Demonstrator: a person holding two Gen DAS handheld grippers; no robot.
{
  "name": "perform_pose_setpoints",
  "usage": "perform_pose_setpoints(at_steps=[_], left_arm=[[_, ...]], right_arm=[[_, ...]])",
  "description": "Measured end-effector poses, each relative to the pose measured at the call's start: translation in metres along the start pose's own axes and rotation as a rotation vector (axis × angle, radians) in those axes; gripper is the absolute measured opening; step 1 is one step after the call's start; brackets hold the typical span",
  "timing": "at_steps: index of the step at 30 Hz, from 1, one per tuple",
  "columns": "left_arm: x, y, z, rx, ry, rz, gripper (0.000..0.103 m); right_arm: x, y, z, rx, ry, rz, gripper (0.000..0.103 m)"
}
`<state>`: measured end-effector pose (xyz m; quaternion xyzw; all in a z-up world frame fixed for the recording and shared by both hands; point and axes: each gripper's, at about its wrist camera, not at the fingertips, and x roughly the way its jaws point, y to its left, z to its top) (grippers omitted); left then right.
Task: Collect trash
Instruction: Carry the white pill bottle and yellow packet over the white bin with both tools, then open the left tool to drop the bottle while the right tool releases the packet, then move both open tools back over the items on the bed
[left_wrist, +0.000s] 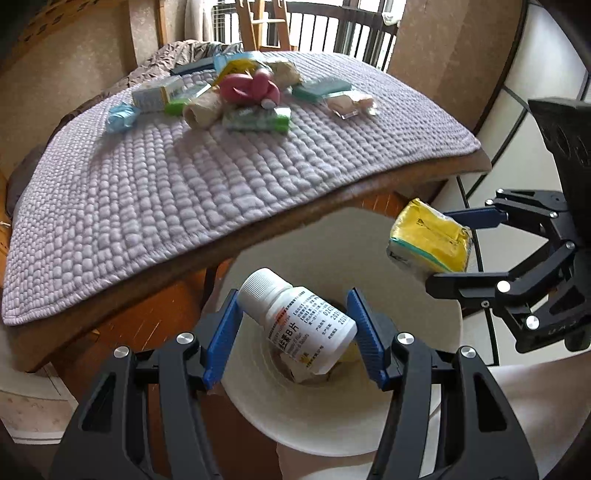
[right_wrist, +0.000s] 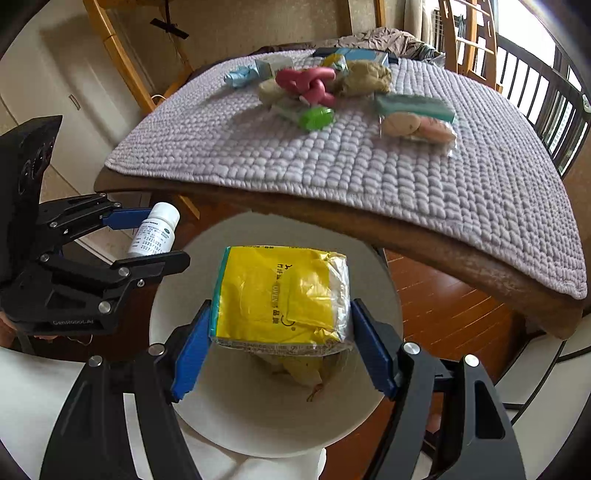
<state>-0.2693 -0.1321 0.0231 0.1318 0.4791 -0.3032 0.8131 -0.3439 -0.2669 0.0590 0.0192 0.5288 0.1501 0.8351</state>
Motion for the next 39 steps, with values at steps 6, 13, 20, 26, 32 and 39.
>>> perform_pose_setpoints(at_steps=[6,13,20,26,32,39], left_arm=[[0.015,-0.003,-0.007,0.006,0.036,-0.004,0.060],[0.030,-0.008,-0.012,0.022,0.066,-0.003,0.060],[0.045,-0.012,-0.015,0.037,0.094,-0.012,0.060],[0.058,-0.016,-0.018,0.044,0.119,-0.015,0.060],[0.074,-0.020,-0.017,0.046,0.143,-0.016,0.060],[0.077,-0.015,-0.016,0.021,0.137,-0.016,0.084]], right_arm=[[0.015,-0.004,-0.004,0.013,0.031,0.001,0.071],[0.028,-0.008,-0.007,0.039,0.054,0.006,0.072],[0.040,-0.009,-0.010,0.056,0.074,0.006,0.072],[0.053,-0.011,-0.012,0.067,0.099,0.005,0.072],[0.064,-0.013,-0.012,0.081,0.116,0.002,0.072],[0.069,-0.011,-0.010,0.098,0.113,-0.013,0.088]])
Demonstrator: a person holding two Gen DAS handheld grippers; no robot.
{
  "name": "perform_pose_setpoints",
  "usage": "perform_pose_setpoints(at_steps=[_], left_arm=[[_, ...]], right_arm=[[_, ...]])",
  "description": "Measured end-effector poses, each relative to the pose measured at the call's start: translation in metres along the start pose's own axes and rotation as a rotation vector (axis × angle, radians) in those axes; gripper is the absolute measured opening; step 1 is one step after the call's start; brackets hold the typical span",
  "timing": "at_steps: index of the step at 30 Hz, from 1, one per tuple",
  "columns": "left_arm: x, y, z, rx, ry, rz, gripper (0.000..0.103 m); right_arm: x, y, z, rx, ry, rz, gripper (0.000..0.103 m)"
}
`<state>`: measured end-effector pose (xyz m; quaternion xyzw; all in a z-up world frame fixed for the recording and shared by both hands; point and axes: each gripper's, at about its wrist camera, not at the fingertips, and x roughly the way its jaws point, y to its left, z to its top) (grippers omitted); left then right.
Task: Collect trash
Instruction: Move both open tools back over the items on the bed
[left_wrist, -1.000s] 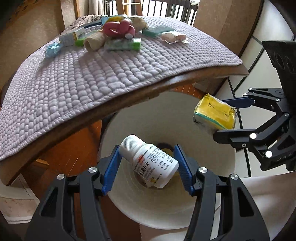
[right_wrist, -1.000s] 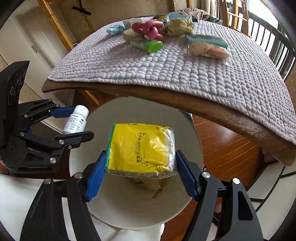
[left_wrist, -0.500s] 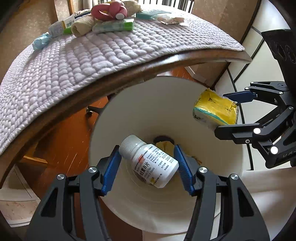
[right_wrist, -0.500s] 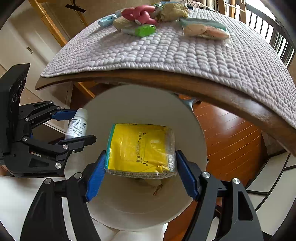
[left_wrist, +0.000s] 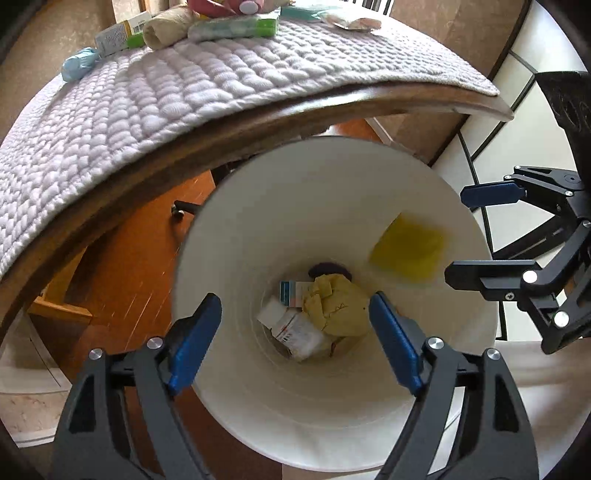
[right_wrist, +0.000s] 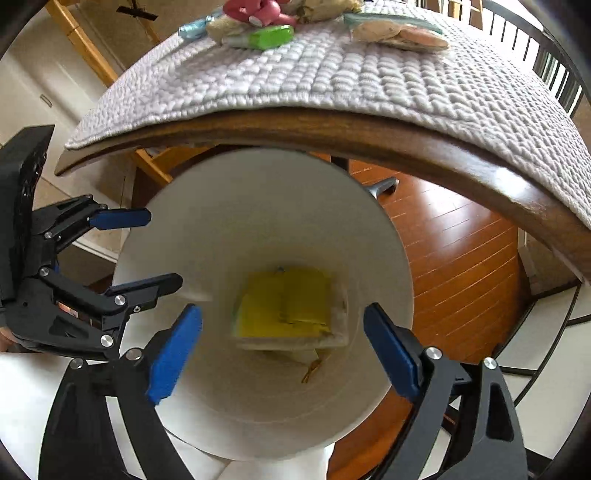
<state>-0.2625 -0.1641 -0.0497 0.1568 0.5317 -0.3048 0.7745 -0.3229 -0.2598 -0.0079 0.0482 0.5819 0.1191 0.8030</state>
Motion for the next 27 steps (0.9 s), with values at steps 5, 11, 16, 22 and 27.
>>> perform_pose_setpoints(at_steps=[5,11,16,22,27], left_arm=[[-0.006,0.003,0.000,-0.006,-0.007,0.004,0.084],[-0.036,0.009,0.005,-0.017,-0.061,-0.001,0.084],[-0.084,0.011,0.023,-0.023,-0.223,0.009,0.101],[-0.099,0.023,0.060,-0.058,-0.339,0.053,0.102],[-0.089,0.029,0.094,-0.034,-0.358,0.112,0.102]], right_arm=[[-0.007,0.000,0.005,0.004,-0.023,-0.010,0.088],[-0.036,0.005,0.014,-0.027,-0.123,-0.074,0.089],[-0.072,0.006,0.033,-0.066,-0.285,-0.233,0.099],[-0.084,-0.023,0.070,0.005,-0.363,-0.258,0.099],[-0.075,-0.047,0.102,0.041,-0.369,-0.234,0.099]])
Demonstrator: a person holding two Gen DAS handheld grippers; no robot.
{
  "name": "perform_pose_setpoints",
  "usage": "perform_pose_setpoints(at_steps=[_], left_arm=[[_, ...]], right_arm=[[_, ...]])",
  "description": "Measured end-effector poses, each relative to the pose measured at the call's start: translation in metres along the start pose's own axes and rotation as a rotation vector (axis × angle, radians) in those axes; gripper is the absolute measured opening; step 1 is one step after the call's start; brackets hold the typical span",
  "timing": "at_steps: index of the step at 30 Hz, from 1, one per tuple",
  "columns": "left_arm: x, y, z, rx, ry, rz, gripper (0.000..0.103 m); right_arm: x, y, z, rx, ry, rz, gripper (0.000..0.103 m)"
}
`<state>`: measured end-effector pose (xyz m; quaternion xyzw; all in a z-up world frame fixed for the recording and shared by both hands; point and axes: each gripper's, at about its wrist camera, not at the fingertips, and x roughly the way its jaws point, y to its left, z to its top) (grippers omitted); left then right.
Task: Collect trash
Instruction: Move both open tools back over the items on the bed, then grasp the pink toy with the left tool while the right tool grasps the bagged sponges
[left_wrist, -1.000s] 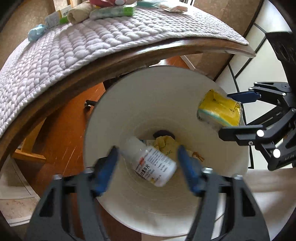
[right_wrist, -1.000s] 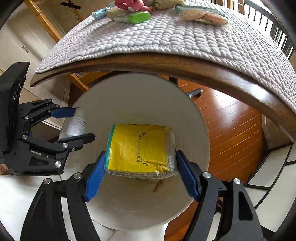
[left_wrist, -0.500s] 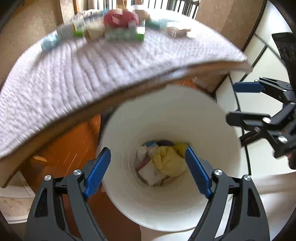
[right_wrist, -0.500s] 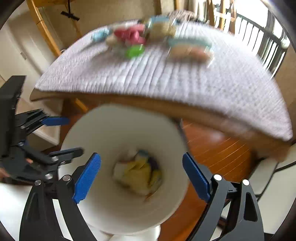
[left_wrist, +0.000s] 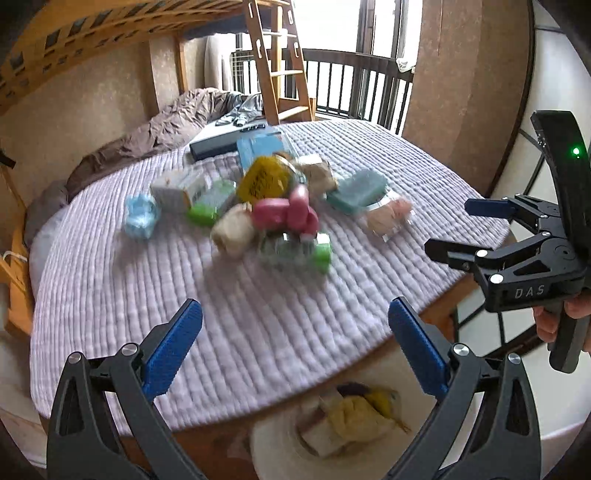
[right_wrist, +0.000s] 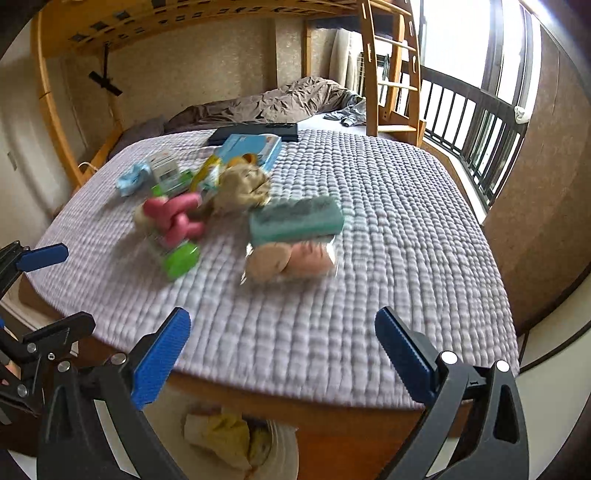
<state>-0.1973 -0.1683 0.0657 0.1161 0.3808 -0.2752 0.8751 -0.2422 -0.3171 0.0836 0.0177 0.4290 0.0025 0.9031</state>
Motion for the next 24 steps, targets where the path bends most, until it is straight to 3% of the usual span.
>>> perform_pose_setpoints(at_steps=[11,16,19,21,24], left_arm=[[0.047,0.001,0.042,0.043,0.003,0.067,0.096],[0.062,0.001,0.049,0.053,0.027,0.070,0.087],[0.070,0.002,0.050,0.050,0.046,0.072,0.072],[0.072,0.002,0.049,0.056,0.048,0.076,0.062],[0.073,0.000,0.049,0.067,0.047,0.071,0.060]], right_arm=[[0.049,-0.011,0.029,0.005,0.032,0.009,0.098],[0.066,-0.010,0.032,-0.006,0.058,0.004,0.093],[0.071,-0.011,0.031,0.001,0.070,0.017,0.090],[0.075,-0.010,0.029,-0.007,0.072,0.016,0.081],[0.074,-0.008,0.028,-0.030,0.060,0.005,0.075]])
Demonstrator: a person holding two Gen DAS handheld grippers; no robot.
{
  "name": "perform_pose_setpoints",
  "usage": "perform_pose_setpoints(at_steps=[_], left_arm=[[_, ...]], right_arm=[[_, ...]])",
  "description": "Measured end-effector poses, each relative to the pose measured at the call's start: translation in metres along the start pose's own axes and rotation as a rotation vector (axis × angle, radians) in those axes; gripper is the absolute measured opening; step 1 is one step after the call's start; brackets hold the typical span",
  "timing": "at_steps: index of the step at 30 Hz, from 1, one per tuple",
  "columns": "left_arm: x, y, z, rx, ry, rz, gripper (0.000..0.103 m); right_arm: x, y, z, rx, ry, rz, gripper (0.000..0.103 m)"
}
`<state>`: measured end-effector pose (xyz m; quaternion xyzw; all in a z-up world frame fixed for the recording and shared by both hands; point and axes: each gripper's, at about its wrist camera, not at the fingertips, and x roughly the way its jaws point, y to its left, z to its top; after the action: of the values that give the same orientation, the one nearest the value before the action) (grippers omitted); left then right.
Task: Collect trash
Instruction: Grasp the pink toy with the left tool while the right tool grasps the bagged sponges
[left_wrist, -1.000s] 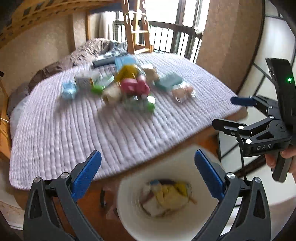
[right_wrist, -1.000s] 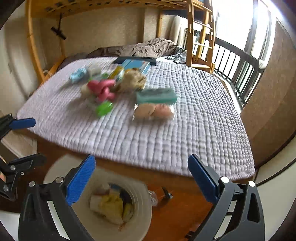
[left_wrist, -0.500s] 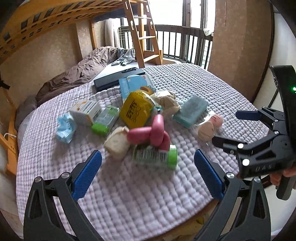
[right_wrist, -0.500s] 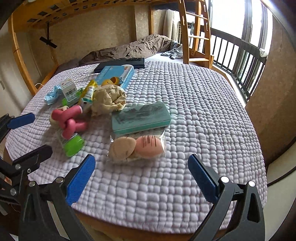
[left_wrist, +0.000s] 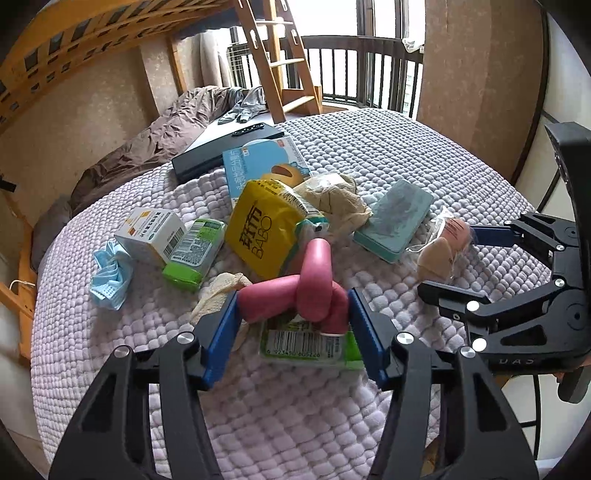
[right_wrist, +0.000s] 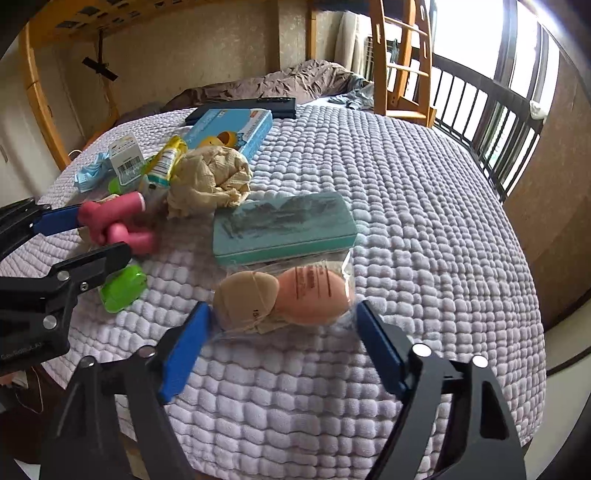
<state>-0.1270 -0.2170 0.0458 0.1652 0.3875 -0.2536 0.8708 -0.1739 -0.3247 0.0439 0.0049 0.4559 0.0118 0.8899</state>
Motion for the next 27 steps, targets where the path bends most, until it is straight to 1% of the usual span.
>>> perform_pose_setpoints(at_steps=[6,16,27], left_arm=[[-0.004,0.001,-0.001,-0.012,-0.011,-0.012,0.059],[-0.022,0.007,-0.005,-0.057,-0.032,-0.028,0.059],[-0.041,0.013,-0.010,-0.096,-0.041,-0.042,0.059]], right_arm=[[-0.006,-0.003,-0.001,0.011,-0.020,0.010,0.074],[-0.027,-0.012,-0.006,0.046,-0.039,0.032,0.074],[-0.047,-0.007,-0.008,0.056,-0.043,0.060,0.074]])
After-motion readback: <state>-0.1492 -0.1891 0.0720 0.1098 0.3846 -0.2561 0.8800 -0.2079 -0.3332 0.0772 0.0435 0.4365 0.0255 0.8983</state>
